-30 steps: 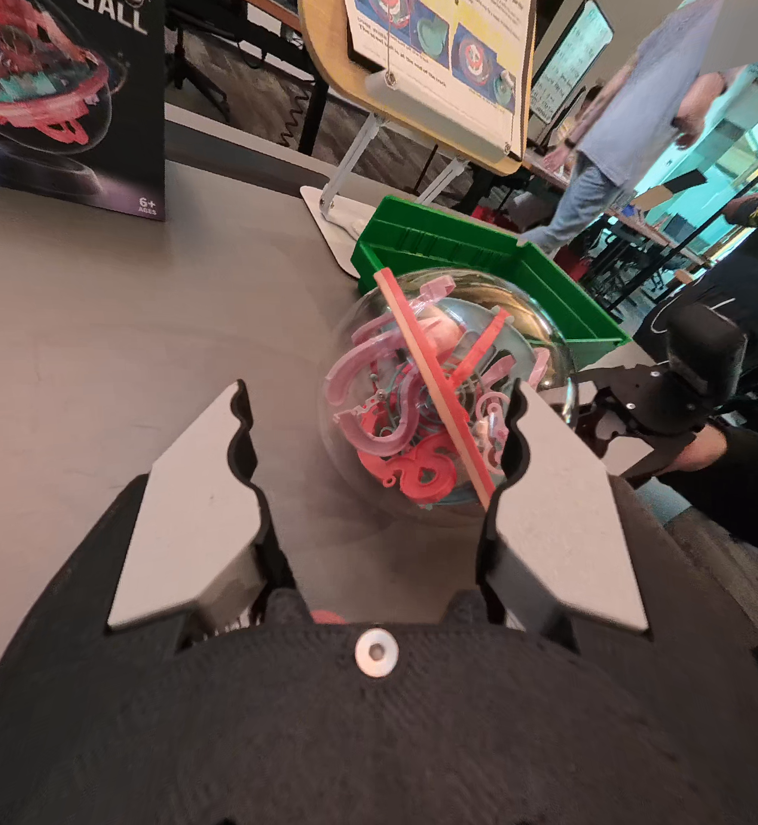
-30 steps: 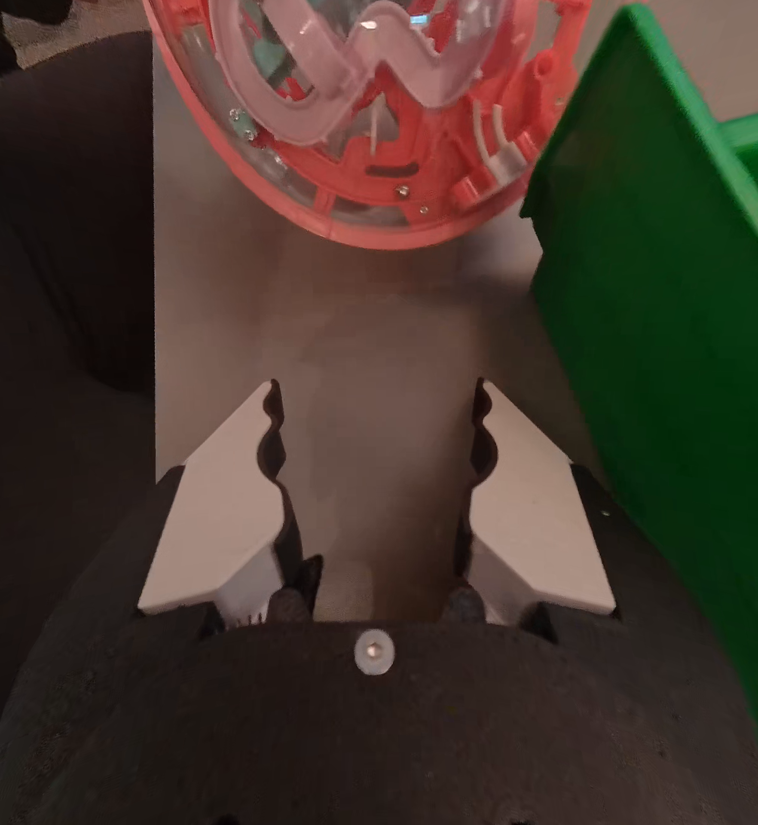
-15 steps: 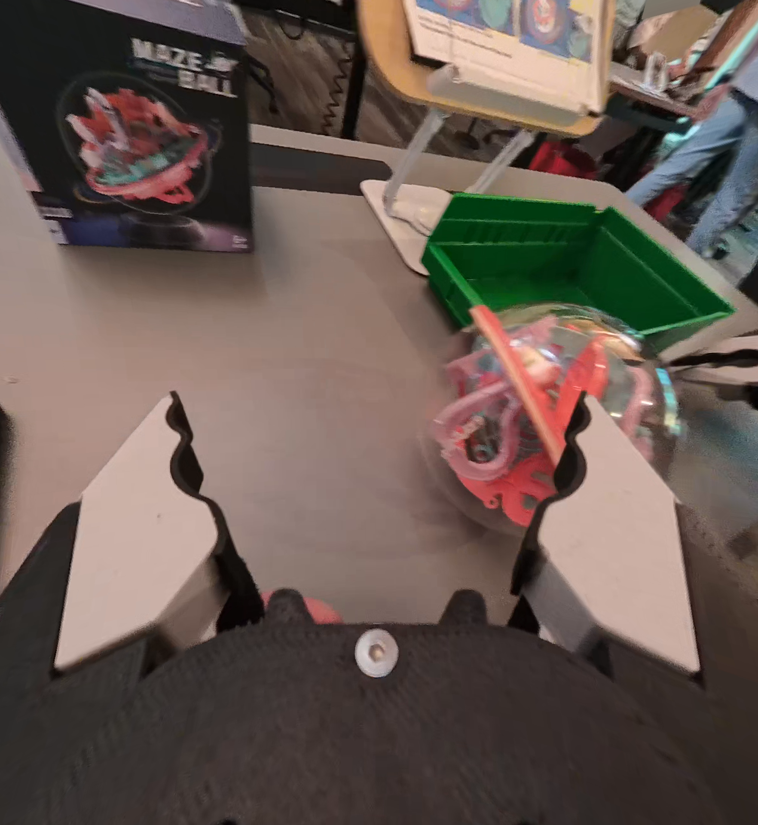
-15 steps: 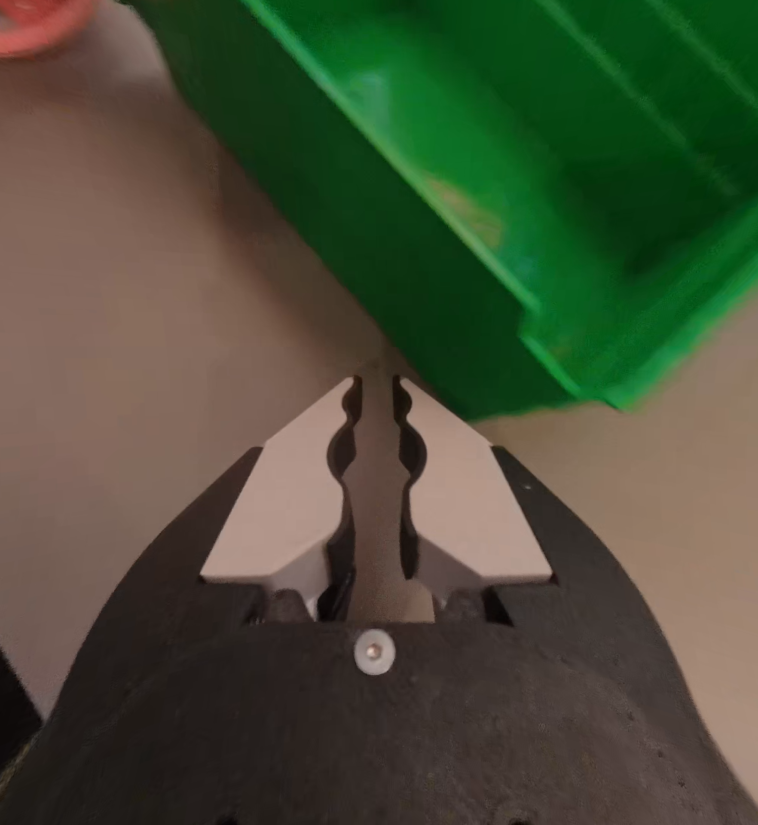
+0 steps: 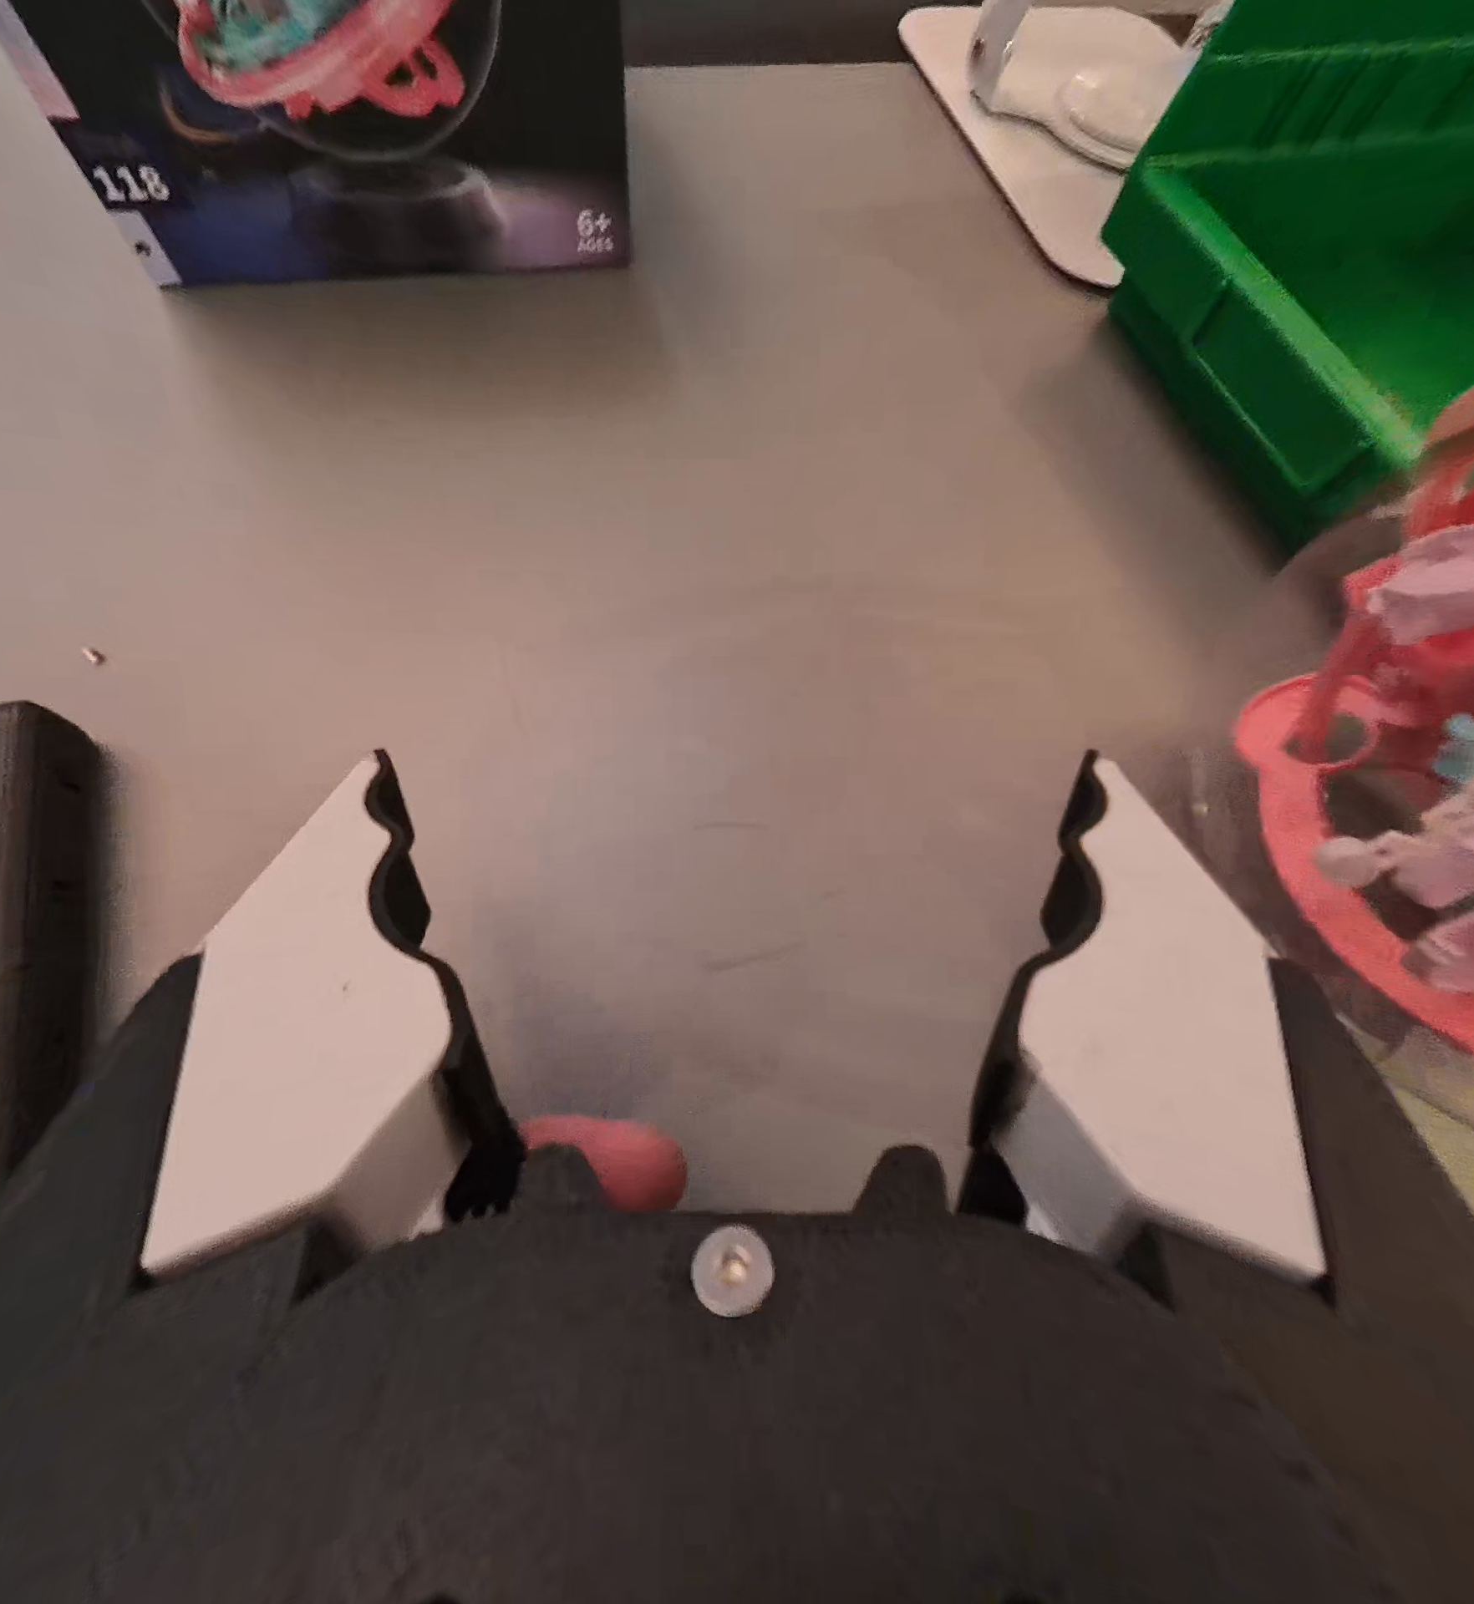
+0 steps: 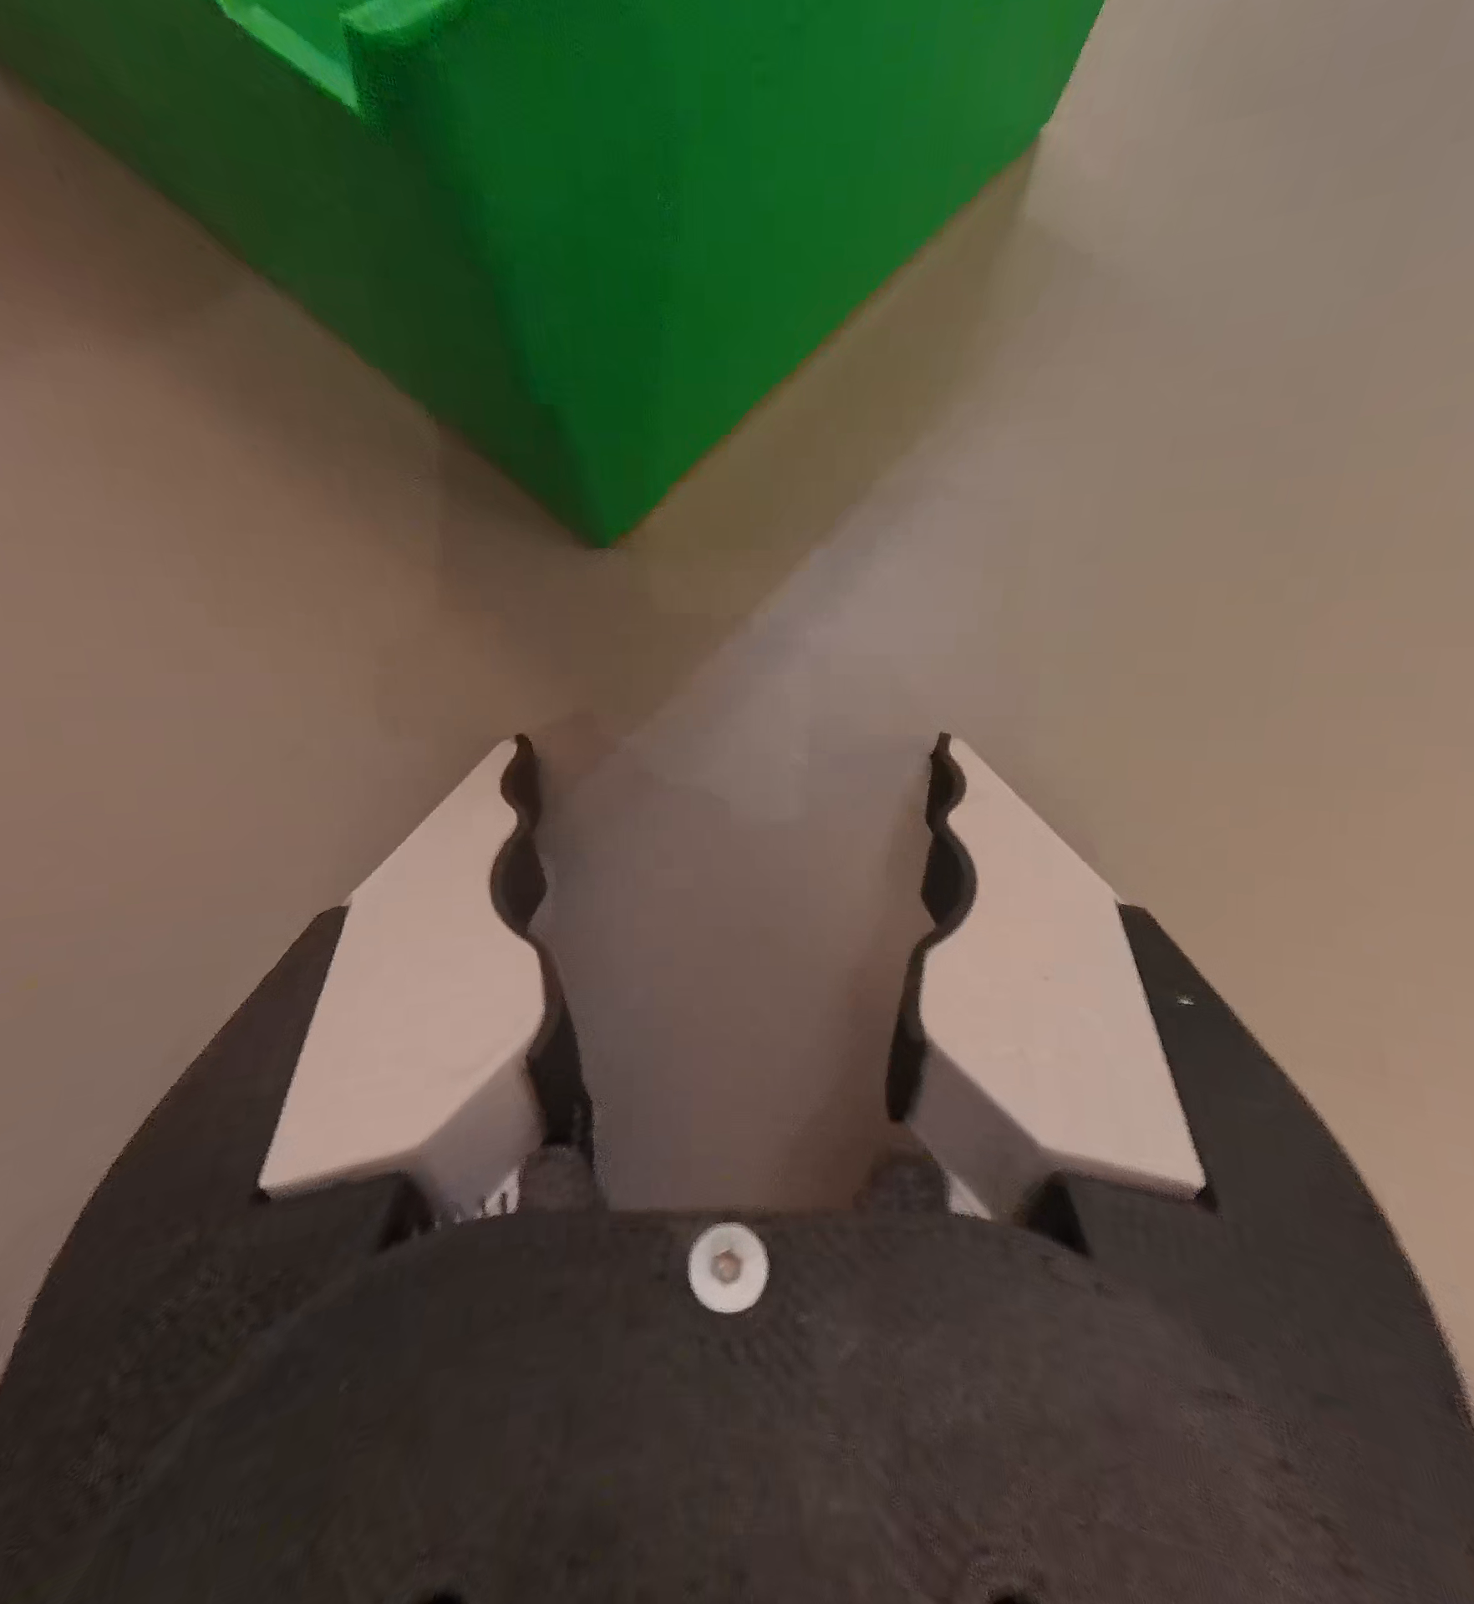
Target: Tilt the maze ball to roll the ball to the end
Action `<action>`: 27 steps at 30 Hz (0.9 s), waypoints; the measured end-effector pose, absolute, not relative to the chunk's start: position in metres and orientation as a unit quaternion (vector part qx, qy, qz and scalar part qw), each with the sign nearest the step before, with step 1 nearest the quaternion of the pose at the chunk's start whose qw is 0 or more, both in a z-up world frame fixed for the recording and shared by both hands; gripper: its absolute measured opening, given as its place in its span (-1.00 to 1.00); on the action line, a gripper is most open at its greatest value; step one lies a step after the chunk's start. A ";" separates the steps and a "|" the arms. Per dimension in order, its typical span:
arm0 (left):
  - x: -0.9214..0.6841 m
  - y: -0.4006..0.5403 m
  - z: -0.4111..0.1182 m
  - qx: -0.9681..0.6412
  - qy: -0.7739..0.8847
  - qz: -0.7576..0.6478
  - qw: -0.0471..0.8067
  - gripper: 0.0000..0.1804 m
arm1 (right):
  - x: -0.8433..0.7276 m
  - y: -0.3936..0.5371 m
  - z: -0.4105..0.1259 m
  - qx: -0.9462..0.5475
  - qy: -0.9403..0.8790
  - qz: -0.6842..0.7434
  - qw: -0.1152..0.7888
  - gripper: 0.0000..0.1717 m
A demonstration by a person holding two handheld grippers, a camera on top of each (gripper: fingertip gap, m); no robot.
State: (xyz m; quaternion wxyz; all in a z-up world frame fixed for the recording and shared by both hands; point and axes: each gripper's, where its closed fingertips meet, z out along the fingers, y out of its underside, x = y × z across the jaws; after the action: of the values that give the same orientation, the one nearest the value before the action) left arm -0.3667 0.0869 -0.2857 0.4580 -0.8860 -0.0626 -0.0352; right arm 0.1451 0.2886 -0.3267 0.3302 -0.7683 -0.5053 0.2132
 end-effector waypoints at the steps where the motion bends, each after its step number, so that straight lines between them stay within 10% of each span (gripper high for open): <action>1: -0.366 0.088 -0.288 -0.883 -0.072 -0.047 0.461 0.57 | 0.146 0.289 -0.327 -0.773 -0.498 0.210 0.332 0.05; 6: -0.367 0.094 -0.319 -0.904 -0.112 -0.088 0.404 0.73 | 0.150 0.303 -0.331 -0.788 -0.481 0.199 0.328 0.40; 9: -0.412 0.086 -0.328 -0.909 -0.151 0.082 0.379 0.20 | 0.149 0.308 -0.333 -0.793 -0.478 0.193 0.325 0.53; 14: -0.418 0.083 -0.328 -0.902 -0.176 0.123 0.373 0.21 | 0.156 0.318 -0.336 -0.815 -0.446 0.167 0.329 0.81; 27: -0.415 0.070 -0.330 -0.898 -0.215 0.133 0.360 0.49 | 0.159 0.305 -0.337 -0.829 -0.431 0.161 0.317 0.79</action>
State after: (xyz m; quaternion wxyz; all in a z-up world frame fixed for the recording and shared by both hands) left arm -0.4146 0.0701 -0.3302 0.3599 -0.8981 -0.2149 0.1334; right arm 0.1588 0.3052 -0.3370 0.3166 -0.8293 -0.4314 0.1611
